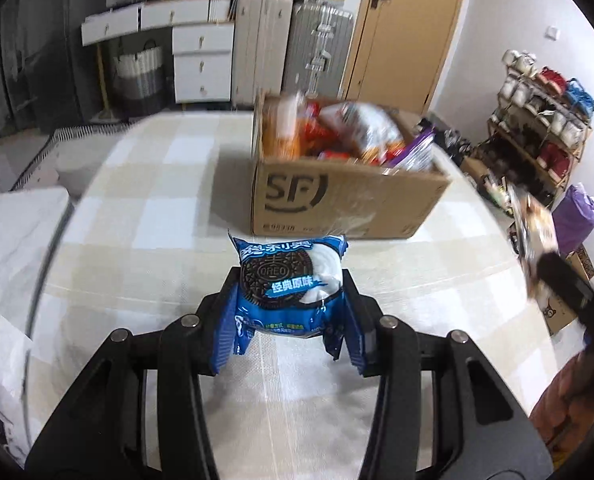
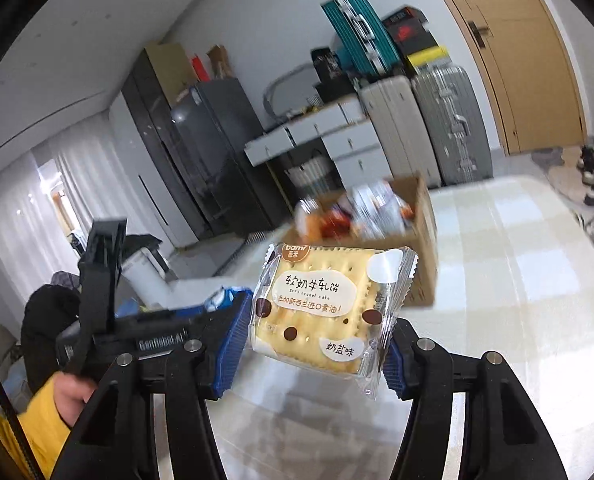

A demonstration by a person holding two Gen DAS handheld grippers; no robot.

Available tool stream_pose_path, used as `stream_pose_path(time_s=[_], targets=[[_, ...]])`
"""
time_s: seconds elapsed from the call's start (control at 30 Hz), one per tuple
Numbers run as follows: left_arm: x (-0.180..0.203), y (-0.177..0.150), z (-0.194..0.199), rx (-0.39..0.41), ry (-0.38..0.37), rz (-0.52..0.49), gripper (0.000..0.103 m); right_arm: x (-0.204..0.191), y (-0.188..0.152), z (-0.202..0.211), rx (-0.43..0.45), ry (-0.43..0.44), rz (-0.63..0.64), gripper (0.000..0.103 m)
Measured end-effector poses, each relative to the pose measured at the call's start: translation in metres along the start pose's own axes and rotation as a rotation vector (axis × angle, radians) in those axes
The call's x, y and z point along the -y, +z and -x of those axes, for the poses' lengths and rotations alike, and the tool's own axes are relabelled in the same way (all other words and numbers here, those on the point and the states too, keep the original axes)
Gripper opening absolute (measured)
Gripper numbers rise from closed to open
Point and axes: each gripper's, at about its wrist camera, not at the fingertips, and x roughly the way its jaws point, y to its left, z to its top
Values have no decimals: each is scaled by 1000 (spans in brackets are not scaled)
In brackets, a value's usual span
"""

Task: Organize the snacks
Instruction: 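Lift both held packs and carry them over the cardboard box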

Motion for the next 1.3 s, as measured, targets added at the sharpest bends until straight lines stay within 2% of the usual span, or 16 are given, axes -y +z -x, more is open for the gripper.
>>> stream_pose_path(time_s=[0.13, 0.23, 0.4, 0.77, 0.9, 1.03, 1.3], targets=[[11, 7, 59, 93, -37, -30, 42, -29, 31, 22, 33, 23, 47, 58], [22, 16, 97, 155, -45, -49, 42, -52, 52, 33, 8, 64, 62, 58], [34, 22, 165, 241, -80, -48, 42, -85, 67, 49, 8, 57, 99, 59], [38, 19, 251, 320, -104, -68, 42, -121, 84, 80, 53, 51, 165, 59], [35, 22, 260, 331, -100, -77, 42, -125, 95, 83, 67, 37, 199, 59], [28, 31, 251, 307, -106, -72, 42, -119, 103, 77, 61, 25, 200, 59], [22, 60, 187, 251, -94, -68, 42, -99, 128, 45, 38, -20, 217, 59]])
